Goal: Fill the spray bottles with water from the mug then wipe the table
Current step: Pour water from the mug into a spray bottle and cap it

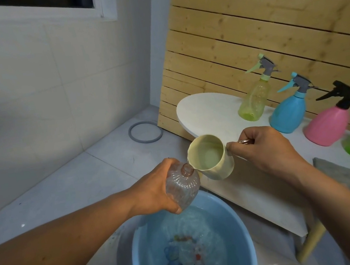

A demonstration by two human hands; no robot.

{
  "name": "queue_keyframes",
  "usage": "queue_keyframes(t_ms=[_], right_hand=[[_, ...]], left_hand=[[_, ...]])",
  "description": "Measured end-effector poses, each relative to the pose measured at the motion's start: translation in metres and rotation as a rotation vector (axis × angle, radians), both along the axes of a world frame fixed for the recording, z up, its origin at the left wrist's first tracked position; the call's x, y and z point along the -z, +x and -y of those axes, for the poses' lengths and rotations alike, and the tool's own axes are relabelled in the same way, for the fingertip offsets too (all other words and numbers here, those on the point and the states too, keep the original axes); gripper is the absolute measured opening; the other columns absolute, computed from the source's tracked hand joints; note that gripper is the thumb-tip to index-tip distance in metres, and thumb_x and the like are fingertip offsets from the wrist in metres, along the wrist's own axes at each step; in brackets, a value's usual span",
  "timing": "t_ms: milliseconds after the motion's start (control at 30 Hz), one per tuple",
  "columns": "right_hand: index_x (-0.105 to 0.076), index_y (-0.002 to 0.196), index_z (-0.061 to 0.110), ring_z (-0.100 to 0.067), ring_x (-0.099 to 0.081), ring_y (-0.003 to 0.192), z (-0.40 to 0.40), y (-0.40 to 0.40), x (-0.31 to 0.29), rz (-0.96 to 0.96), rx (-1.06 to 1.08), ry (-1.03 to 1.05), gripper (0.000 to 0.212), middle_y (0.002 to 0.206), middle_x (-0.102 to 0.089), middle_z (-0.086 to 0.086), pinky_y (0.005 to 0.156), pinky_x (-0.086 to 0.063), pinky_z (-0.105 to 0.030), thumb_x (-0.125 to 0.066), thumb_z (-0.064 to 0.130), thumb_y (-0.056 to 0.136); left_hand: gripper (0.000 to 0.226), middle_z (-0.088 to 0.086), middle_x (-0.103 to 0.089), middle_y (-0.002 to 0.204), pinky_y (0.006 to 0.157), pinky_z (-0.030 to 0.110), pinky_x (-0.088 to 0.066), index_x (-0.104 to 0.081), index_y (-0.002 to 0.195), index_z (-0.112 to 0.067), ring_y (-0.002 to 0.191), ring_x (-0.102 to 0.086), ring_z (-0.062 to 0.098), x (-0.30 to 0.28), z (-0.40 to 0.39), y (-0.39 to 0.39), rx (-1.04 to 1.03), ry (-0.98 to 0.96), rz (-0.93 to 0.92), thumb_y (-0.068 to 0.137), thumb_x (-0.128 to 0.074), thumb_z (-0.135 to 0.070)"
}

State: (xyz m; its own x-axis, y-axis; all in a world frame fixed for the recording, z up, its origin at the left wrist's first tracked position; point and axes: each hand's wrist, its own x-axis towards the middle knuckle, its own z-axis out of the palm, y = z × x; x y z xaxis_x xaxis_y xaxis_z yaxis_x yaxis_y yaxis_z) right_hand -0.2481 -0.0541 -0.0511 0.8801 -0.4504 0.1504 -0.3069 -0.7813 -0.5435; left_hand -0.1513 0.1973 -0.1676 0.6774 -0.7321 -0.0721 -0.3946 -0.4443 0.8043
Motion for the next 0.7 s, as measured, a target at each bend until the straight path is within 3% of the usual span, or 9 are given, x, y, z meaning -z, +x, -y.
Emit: queue_keyframes(t_ms=[700], right_hand=[[-0.061, 0.063, 0.021, -0.025, -0.057, 0.068, -0.011, -0.004, -0.007, -0.011, -0.011, -0.076, 0.038, 0.057, -0.058, 0.004, 0.085, -0.048, -0.052, -0.071, 0.053, 0.081]], left_hand=[[0.106, -0.018, -0.054, 0.130, 0.100, 0.035, -0.056, -0.032, 0.139, -0.042, 0.121, -0.056, 0.006, 0.002, 0.000, 0.000, 0.009, 0.003, 0.008, 0.059, -0.100, -0.029]])
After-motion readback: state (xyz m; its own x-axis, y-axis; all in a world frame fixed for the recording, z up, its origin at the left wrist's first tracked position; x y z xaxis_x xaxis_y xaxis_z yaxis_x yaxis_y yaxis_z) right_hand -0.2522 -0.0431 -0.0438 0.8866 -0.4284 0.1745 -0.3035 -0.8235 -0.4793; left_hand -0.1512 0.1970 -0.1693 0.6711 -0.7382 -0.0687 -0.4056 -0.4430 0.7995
